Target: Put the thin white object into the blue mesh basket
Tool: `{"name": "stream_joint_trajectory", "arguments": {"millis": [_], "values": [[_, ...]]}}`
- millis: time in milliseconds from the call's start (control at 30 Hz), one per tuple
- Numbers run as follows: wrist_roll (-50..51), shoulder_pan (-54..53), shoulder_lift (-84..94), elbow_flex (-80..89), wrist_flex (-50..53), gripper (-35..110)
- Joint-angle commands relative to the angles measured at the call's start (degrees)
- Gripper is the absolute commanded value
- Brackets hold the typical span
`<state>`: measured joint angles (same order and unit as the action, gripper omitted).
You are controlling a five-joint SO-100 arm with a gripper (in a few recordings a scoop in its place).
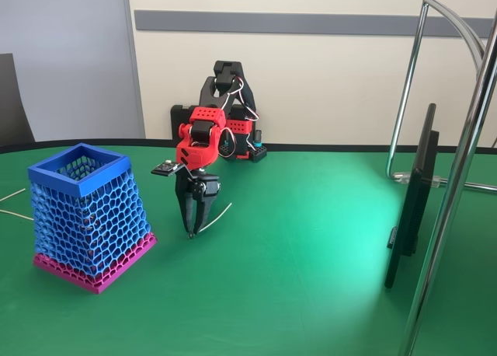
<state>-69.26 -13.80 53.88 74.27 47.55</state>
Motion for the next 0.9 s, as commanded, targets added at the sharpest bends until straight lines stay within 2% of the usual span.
{"name": "stream_joint_trajectory", "arguments": {"millis": [0, 867], "values": [[-0.35, 0.79, 0.79, -1.05, -0.09, 12], [-3.69, 1.14, -1.23, -3.52, 1.32, 13]]}}
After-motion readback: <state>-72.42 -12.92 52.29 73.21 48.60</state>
